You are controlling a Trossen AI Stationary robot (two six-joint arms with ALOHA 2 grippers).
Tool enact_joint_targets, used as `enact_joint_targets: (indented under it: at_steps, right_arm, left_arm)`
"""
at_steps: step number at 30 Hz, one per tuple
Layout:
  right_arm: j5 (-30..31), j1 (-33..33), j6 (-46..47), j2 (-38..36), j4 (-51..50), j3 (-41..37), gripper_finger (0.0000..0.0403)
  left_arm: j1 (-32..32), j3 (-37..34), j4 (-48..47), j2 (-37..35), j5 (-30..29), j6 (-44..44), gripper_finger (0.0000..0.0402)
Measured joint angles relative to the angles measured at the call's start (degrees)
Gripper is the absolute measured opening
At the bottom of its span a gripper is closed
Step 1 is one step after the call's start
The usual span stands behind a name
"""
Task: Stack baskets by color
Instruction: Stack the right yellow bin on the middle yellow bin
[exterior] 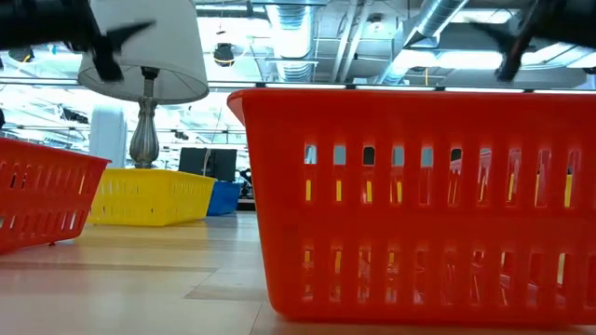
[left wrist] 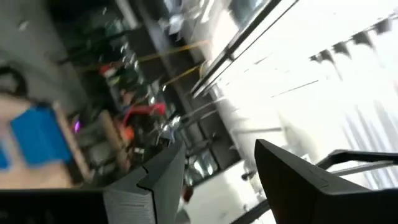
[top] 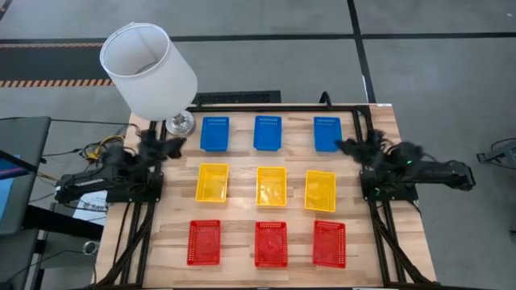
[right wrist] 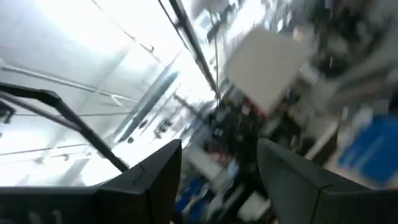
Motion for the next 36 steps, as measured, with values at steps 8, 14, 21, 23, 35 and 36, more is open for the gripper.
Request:
enact_joint_targets:
  at_steps: [8,14,21,23,35,36]
  right_arm:
    - [0.38,-2.4,-6.0,13.92,-41.16,30.03,0.0233]
    - [-0.03,-2.11,7.99,30.98,-82.75,48.94,0.0233]
    - [-7.31,4.03,26.74,44.84,-97.78,48.96,0.0233]
    - [-8.71,7.47,30.41,48.39,-96.91,46.89,0.0233]
    - [-8.45,21.27,48.06,58.08,-80.75,32.78,0.0233]
    - [-8.39,21.34,48.91,58.05,-79.42,31.26,0.0233]
  left_arm:
    - [0.0,18.44,-16.88,9.55,3.49,1.28,0.0185]
    - [0.0,32.28,-34.24,18.87,14.1,0.7,0.0185]
    - [0.0,40.25,-51.16,23.57,14.13,2.86,0.0185]
    - [0.0,40.23,-53.93,23.57,12.68,3.2,0.0185]
    - [0.0,40.23,-58.17,23.57,7.79,3.02,0.0185]
    - [0.0,40.23,-58.17,23.57,7.79,3.02,0.0185]
